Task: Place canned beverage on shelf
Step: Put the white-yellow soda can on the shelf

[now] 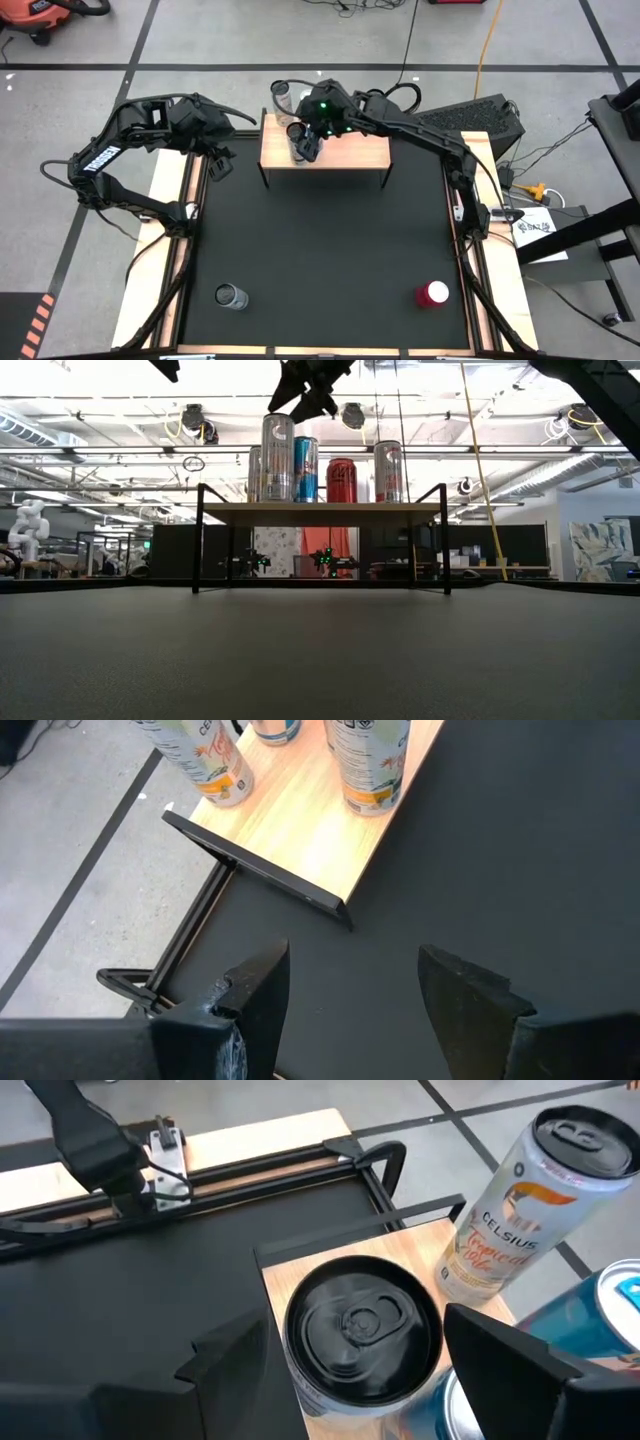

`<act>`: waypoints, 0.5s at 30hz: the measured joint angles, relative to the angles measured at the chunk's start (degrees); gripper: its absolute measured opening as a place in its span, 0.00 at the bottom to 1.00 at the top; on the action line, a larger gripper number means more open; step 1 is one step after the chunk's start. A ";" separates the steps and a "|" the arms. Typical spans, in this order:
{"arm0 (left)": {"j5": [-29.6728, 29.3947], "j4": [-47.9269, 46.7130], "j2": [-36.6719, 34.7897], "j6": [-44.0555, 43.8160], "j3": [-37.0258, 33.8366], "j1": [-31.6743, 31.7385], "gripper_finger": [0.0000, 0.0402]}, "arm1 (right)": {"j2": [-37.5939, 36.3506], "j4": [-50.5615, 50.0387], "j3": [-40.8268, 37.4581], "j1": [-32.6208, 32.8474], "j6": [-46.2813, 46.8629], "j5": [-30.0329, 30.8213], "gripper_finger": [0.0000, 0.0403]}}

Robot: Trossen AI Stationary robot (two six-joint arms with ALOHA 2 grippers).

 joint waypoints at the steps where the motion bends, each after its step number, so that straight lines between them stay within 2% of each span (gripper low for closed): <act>1: -0.02 0.00 0.00 0.00 0.00 0.02 0.54 | 0.00 0.02 0.00 0.00 0.01 0.00 0.70; 15: 0.00 -0.02 0.00 0.04 0.00 0.01 0.54 | -0.02 -2.32 0.00 0.00 -0.80 -0.04 0.70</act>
